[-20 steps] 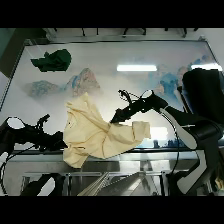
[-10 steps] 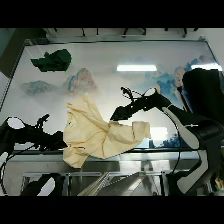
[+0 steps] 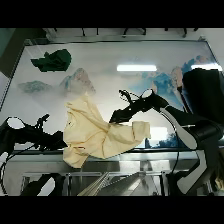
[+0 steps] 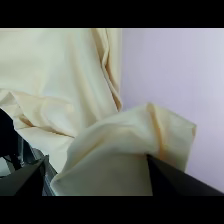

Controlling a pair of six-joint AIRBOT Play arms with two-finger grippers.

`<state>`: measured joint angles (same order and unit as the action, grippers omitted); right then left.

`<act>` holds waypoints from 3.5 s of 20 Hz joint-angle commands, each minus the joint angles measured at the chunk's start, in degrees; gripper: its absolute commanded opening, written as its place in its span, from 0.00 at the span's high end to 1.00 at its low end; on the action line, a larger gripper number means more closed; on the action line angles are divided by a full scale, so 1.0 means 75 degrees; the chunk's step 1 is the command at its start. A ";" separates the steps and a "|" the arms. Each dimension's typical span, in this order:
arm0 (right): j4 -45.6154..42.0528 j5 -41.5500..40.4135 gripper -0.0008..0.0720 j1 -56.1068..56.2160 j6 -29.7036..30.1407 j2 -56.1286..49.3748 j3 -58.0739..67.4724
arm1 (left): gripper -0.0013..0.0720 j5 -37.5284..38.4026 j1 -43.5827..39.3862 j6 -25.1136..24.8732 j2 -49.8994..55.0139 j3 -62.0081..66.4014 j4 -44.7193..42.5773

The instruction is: Fold the shirts.

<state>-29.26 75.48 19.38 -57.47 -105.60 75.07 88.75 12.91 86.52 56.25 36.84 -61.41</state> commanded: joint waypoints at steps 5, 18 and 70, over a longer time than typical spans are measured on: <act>-0.0099 0.0082 0.96 0.0169 0.0009 -0.0064 0.0006 | 0.96 0.0000 -0.0003 -0.0009 0.0006 -0.0003 0.0000; -0.2177 0.1241 0.96 -0.0950 -0.1868 0.3424 0.0006 | 0.96 -0.0484 -0.0003 -0.0017 0.0006 0.0163 0.0000; -0.3459 -0.7128 0.96 -0.2092 -0.2104 0.3083 -0.1011 | 0.96 -0.2398 -0.1827 -0.1233 0.6152 0.9008 -0.1480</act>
<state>-60.99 33.67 2.17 -76.69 -76.82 67.11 70.81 -0.51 77.62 96.12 97.47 -71.42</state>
